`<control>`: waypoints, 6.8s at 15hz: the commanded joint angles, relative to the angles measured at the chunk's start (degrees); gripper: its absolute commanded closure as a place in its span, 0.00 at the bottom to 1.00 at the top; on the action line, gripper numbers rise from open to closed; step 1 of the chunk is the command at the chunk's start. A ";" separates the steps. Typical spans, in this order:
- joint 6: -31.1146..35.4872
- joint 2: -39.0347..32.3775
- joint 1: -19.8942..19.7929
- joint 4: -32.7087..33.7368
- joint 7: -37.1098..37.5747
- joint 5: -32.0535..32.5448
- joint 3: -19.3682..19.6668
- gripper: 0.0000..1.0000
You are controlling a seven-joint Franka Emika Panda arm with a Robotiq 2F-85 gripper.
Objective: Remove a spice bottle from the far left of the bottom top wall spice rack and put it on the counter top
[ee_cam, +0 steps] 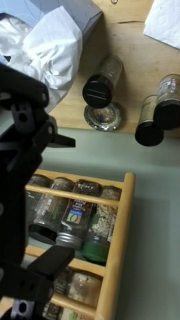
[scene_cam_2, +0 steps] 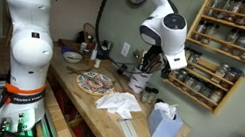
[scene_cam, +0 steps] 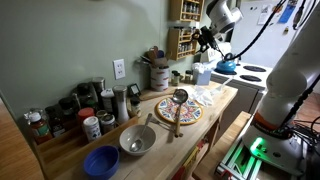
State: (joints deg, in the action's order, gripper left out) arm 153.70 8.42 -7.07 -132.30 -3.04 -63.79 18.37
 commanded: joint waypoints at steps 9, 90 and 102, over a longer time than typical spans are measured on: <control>-1.49 -4.93 1.23 4.79 -5.15 -18.50 0.79 0.00; -15.43 -8.78 -4.91 14.19 -19.69 13.45 0.42 0.00; -13.27 -8.38 -5.70 15.52 -25.48 21.75 -2.55 0.00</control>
State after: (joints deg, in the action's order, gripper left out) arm 140.50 0.02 -11.85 -116.85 -28.72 -42.21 16.74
